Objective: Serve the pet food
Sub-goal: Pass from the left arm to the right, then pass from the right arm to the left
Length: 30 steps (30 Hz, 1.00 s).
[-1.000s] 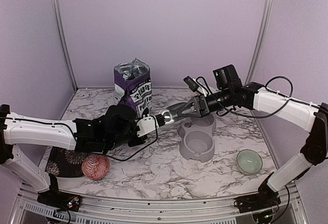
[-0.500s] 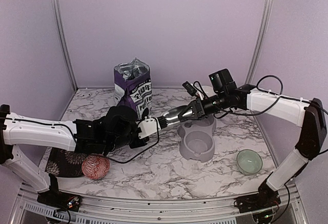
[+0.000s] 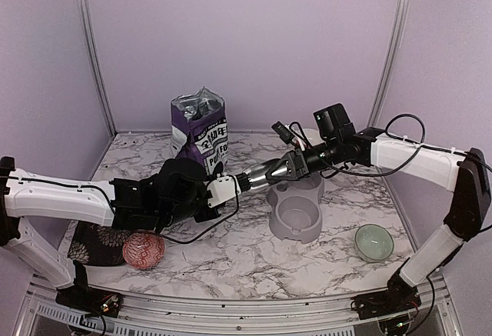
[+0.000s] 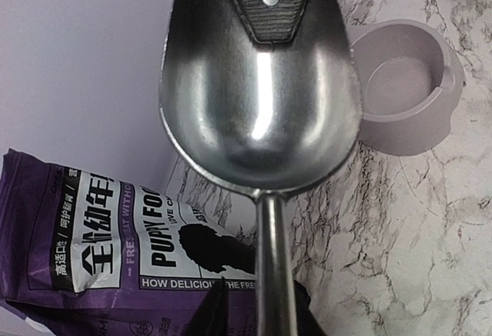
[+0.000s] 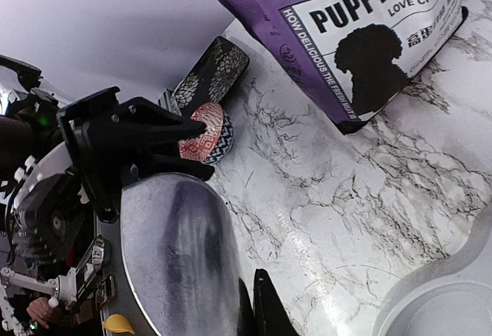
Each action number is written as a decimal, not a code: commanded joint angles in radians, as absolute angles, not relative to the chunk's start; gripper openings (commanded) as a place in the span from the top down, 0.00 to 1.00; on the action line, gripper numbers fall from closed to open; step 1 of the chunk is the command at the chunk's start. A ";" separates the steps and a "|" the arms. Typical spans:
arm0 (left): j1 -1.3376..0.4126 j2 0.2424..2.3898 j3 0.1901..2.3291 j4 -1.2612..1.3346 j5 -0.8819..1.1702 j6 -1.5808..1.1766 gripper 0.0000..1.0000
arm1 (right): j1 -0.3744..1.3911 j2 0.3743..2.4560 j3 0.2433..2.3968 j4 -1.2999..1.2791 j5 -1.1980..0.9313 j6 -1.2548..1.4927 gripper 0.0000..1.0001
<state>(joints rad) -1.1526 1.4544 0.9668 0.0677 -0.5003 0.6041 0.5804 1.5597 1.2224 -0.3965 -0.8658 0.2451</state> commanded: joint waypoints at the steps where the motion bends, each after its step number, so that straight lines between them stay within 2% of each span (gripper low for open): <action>1: -1.147 1.466 1.003 0.054 -0.503 0.565 0.62 | 0.574 1.491 1.208 -0.330 -0.933 0.222 1.00; 8: -1.147 1.472 1.023 0.034 -0.500 0.528 0.48 | 0.537 1.425 1.143 -0.239 -0.919 0.243 1.00; 17: -1.142 1.395 1.022 0.043 -0.425 0.446 0.16 | 0.522 1.356 1.108 -0.199 -0.901 0.226 1.00; 20: -1.133 1.343 1.017 0.049 -0.372 0.405 0.10 | 0.520 1.337 1.099 -0.172 -0.889 0.223 1.00; 24: -1.091 1.248 1.003 0.059 -0.255 0.322 0.07 | 0.518 1.318 1.087 -0.131 -0.873 0.210 1.00; 30: -0.965 1.144 0.990 0.075 0.066 0.153 0.10 | 0.518 1.292 1.059 0.013 -0.886 0.248 1.00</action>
